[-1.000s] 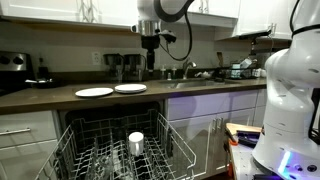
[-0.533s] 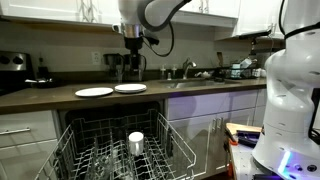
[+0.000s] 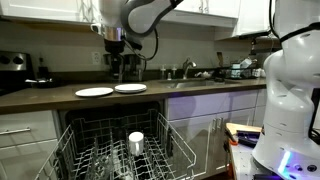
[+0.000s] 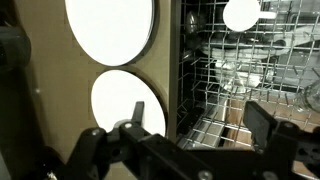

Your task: Put the plate on the left into the dishwasher

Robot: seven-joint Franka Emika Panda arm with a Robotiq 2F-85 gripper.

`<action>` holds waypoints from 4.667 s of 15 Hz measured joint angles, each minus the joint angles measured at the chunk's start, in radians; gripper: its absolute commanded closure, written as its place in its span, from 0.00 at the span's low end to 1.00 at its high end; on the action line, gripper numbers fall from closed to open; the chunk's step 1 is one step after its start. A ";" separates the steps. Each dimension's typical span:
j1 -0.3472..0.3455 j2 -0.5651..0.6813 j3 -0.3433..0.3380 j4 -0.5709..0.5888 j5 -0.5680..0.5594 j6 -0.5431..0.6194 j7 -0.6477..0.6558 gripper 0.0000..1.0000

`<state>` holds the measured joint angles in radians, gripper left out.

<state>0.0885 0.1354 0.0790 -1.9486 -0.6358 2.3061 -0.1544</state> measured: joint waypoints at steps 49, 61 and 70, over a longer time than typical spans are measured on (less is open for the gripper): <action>0.115 0.587 -0.109 0.616 -0.204 -0.073 -0.080 0.00; 0.119 0.595 -0.103 0.621 -0.202 -0.040 -0.048 0.00; 0.168 0.636 -0.142 0.622 -0.281 -0.091 0.054 0.01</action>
<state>0.2561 0.7718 -0.0630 -1.3266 -0.9173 2.2149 -0.1003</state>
